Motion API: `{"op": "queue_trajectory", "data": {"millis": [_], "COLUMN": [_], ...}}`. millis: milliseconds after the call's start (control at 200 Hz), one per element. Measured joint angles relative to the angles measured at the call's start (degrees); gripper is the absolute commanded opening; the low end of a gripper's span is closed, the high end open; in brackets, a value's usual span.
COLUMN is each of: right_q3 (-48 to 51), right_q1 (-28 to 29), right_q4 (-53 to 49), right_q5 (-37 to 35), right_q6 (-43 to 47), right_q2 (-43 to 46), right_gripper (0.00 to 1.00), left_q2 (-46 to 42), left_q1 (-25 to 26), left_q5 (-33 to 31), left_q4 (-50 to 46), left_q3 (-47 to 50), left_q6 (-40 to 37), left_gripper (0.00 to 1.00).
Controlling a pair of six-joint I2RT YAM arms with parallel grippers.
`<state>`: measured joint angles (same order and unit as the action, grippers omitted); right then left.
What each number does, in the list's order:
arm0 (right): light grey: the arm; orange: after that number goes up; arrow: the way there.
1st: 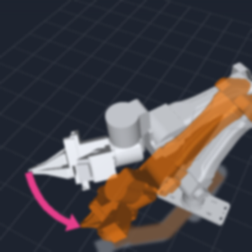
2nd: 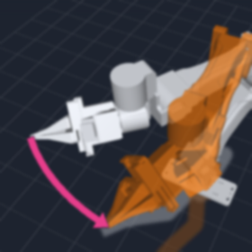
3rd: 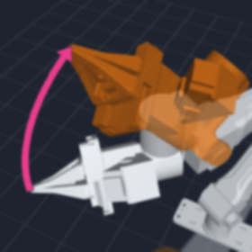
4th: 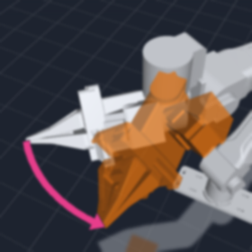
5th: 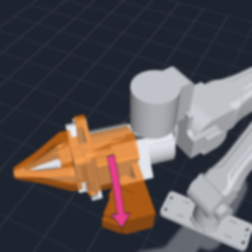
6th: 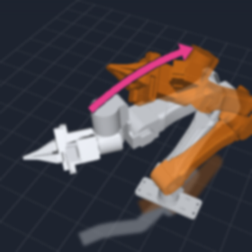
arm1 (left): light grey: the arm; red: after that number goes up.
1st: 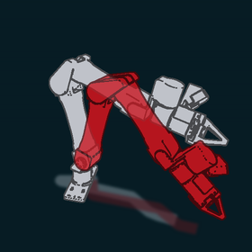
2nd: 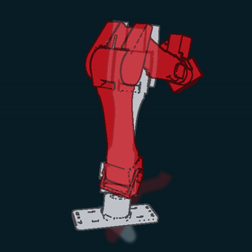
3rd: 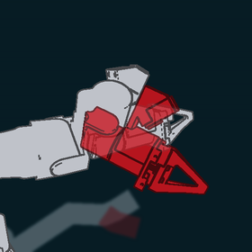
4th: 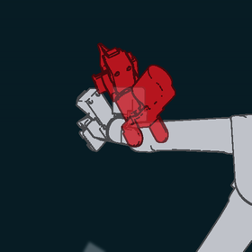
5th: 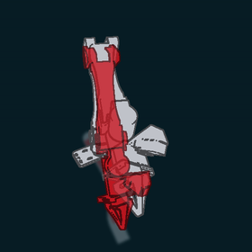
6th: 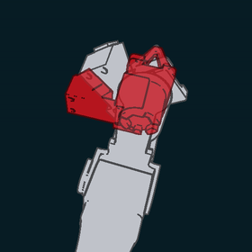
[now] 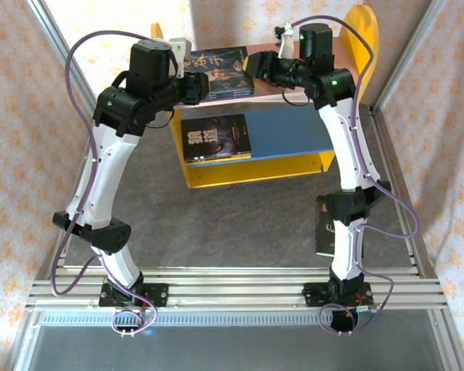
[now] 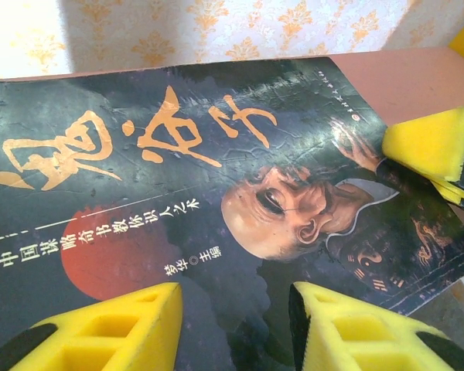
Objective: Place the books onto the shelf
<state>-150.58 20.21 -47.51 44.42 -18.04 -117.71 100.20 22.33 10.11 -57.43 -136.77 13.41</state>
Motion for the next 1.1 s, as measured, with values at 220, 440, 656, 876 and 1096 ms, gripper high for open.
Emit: {"op": "queue_trajectory", "data": {"millis": [220, 440, 656, 876, 1096], "right_q3": [-0.1, -0.2, -0.5, -0.6, -0.6], "right_q1": [0.0, 0.1, 0.4, 0.6, 0.5], "right_q4": [0.0, 0.0, -0.1, -0.1, 0.0], "right_q5": [0.2, 0.1, -0.6, -0.9, -0.7], "right_q6": [-0.2, -0.2, 0.6, 1.4, 0.9], "right_q2": [-0.1, -0.1, -0.1, -0.1, -0.1], "right_gripper": [0.35, 0.39, 0.44, 0.46, 0.43], "left_q2": [0.0, 0.0, 0.0, 0.0, 0.0], "left_q1": [-0.1, -0.7, -0.7, -0.7, -0.7], "left_q5": [0.0, 0.0, 0.0, 0.0, 0.0], "left_q4": [0.0, 0.0, 0.0, 0.0, 0.0], "left_q3": [0.0, 0.0, 0.0, 0.0, 0.0], "left_q6": [0.0, 0.0, 0.0, -0.3, -0.5], "left_gripper": [0.43, 0.43, 0.43, 0.43, 0.43]}}
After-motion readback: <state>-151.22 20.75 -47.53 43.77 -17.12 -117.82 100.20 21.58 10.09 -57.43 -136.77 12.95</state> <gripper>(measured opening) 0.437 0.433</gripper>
